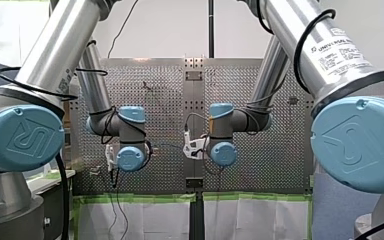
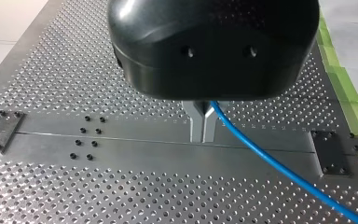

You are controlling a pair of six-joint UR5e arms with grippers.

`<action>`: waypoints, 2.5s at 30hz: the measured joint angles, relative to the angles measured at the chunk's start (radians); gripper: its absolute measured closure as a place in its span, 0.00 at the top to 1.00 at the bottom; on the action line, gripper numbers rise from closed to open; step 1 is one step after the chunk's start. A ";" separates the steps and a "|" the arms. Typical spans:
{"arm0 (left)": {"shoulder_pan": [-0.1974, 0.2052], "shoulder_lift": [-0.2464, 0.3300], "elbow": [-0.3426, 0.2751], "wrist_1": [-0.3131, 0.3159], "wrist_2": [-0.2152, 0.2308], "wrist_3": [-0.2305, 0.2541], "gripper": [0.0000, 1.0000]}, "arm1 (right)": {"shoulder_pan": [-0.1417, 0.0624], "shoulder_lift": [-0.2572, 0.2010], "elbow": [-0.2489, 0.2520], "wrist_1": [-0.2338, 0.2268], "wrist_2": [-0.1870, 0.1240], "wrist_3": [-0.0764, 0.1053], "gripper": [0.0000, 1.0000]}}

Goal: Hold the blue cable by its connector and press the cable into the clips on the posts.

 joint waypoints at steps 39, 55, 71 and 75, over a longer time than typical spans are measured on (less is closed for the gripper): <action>0.000 0.000 0.000 0.000 0.000 0.000 0.00 | 0.000 0.000 0.000 0.000 0.000 0.000 0.00; 0.000 0.000 0.000 0.000 0.000 0.000 0.00 | 0.000 0.000 0.000 0.000 0.000 0.000 0.00; -0.003 -0.044 -0.001 -0.027 -0.001 0.022 0.00 | 0.002 0.029 -0.005 0.029 0.005 -0.003 0.00; -0.003 -0.079 -0.001 -0.030 -0.001 0.024 0.00 | 0.003 0.062 -0.006 0.051 0.006 -0.003 0.00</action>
